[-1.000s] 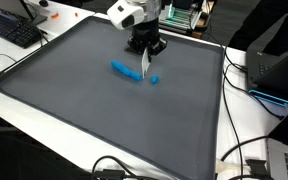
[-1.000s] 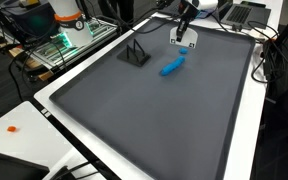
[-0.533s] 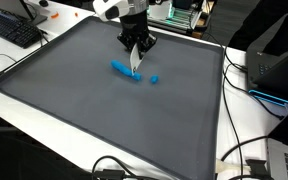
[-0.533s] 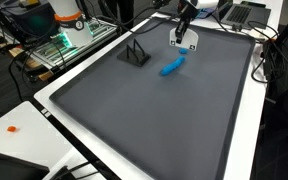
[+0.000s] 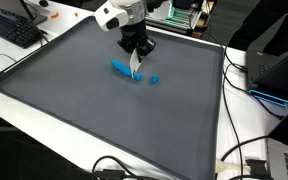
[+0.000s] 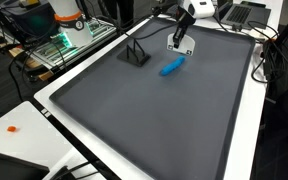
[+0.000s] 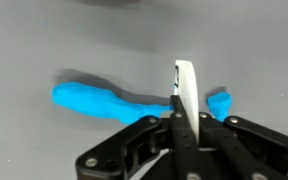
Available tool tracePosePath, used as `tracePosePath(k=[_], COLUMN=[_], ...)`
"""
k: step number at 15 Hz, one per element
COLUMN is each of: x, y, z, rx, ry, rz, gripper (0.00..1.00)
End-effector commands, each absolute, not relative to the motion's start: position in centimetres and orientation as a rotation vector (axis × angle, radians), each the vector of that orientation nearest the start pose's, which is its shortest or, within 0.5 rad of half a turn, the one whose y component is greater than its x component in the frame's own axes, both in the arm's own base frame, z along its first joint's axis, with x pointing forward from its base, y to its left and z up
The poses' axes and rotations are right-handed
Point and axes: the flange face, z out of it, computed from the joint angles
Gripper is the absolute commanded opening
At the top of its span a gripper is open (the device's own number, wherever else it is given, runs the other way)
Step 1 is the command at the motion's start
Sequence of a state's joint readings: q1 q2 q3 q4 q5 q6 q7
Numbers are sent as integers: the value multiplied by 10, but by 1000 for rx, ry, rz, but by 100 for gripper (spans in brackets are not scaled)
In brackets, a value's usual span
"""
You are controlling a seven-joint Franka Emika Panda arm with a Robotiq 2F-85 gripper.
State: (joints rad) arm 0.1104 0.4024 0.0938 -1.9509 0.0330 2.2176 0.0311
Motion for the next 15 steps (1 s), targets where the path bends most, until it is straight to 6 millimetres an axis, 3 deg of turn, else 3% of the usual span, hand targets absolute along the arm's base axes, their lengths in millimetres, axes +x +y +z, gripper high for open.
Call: tracePosePath(k=[1,15], x=[594,599], y=[117,116], z=[251,222], rx=[-3089,-3128], ry=[-242,-295], rz=[199,185], gripper=[1,1])
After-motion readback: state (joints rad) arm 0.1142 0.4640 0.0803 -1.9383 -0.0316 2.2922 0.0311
